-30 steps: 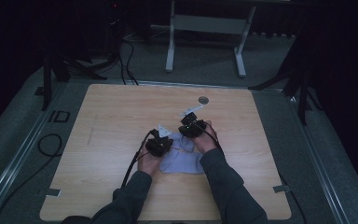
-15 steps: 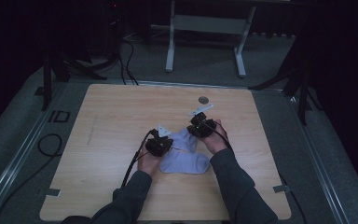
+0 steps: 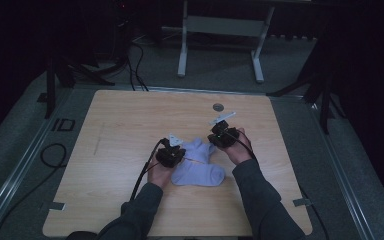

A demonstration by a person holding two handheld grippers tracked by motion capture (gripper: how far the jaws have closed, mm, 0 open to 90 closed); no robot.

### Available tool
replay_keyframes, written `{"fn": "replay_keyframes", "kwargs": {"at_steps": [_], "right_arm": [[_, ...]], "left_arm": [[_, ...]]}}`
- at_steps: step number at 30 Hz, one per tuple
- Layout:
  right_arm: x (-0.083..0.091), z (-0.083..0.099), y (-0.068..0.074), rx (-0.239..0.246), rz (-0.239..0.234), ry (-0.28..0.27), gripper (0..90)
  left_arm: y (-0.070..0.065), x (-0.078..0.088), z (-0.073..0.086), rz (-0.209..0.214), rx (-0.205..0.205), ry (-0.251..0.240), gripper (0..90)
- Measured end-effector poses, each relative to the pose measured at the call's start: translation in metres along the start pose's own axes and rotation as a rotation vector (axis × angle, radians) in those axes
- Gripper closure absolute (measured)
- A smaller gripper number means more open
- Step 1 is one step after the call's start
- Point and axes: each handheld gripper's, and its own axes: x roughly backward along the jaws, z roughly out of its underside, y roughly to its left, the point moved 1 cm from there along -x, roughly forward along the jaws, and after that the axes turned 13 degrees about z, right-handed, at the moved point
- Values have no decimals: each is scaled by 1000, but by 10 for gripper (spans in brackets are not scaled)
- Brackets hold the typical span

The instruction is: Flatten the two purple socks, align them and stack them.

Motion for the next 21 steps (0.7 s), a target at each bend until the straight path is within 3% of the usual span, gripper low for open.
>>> {"fn": "replay_keyframes", "kwargs": {"at_steps": [13, 21], "right_arm": [[-2, 20, -19, -14, 18, 22, 872], [-4, 22, -27, -39, 24, 9, 873]], "left_arm": [[0, 2, -1, -9, 6, 17, 898], [0, 5, 1, -25, 6, 20, 897]]}}
